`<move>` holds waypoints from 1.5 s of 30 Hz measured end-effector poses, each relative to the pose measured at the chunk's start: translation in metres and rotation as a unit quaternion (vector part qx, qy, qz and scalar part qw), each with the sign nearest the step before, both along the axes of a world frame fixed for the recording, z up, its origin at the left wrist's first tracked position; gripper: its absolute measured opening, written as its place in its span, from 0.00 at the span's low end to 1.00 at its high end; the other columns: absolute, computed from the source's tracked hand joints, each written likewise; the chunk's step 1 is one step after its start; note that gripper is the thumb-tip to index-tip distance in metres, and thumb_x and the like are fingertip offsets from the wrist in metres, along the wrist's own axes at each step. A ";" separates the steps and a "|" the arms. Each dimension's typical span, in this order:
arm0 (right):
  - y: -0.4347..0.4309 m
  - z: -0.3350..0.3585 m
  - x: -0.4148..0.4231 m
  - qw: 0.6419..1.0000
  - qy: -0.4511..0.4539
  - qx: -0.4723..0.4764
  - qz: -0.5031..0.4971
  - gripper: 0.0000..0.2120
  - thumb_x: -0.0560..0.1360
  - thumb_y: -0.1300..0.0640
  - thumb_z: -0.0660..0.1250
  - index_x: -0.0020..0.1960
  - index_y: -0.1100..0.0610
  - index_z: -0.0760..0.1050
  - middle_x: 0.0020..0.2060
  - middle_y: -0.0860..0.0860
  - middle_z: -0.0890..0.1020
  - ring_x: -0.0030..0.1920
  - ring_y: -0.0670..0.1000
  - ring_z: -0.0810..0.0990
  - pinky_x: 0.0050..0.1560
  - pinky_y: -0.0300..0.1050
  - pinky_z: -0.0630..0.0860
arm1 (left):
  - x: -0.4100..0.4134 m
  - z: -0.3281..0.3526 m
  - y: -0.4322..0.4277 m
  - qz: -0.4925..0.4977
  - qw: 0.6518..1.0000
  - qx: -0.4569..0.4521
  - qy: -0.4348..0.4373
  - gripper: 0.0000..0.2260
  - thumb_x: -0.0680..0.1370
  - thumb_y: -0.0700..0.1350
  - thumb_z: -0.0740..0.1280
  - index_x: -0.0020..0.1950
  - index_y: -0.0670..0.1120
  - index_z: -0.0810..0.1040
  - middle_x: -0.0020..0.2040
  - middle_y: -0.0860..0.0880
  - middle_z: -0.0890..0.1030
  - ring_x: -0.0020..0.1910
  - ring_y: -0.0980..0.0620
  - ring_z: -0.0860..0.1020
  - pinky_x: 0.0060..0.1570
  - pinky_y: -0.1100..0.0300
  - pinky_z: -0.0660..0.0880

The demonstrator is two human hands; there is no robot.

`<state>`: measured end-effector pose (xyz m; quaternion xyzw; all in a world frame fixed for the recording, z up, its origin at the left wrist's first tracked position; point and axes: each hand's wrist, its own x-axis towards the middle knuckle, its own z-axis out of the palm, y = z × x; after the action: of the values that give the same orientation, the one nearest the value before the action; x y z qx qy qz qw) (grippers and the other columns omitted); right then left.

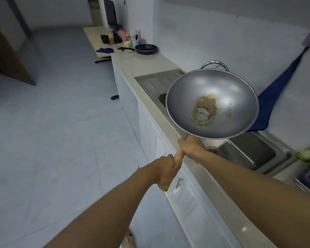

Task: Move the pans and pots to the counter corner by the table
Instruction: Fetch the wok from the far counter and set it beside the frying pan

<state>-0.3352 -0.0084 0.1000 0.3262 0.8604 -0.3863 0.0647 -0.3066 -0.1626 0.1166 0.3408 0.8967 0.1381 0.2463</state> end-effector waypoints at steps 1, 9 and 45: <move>-0.004 0.000 -0.014 1.000 -0.001 0.001 0.005 0.14 0.78 0.49 0.59 0.49 0.60 0.75 0.40 0.55 0.81 0.35 0.55 0.79 0.35 0.45 0.74 | -0.013 0.000 -0.003 0.004 1.000 -0.001 -0.004 0.16 0.77 0.35 0.65 0.41 0.46 0.58 0.36 0.48 0.67 0.31 0.51 0.69 0.27 0.62 0.69; -0.046 0.001 -0.134 1.000 -0.008 0.007 0.006 0.14 0.79 0.50 0.61 0.52 0.61 0.74 0.46 0.57 0.81 0.40 0.57 0.79 0.38 0.46 0.75 | -0.130 0.007 -0.042 -0.060 0.997 -0.049 0.002 0.35 0.64 0.30 0.73 0.63 0.40 0.57 0.37 0.49 0.63 0.31 0.53 0.66 0.25 0.64 0.66; -0.065 -0.002 -0.669 0.998 -0.036 0.017 0.057 0.18 0.81 0.51 0.58 0.63 0.61 0.74 0.45 0.54 0.77 0.44 0.54 0.77 0.47 0.47 0.74 | -0.667 0.004 -0.053 -0.056 0.996 -0.068 -0.009 0.50 0.61 0.29 0.74 0.75 0.44 0.48 0.37 0.48 0.66 0.30 0.53 0.68 0.28 0.60 0.69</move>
<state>-1.0039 -0.0733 0.0976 0.2914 0.8810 -0.3554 0.1124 -0.9731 -0.2157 0.1209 0.3721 0.8810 0.0659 0.2845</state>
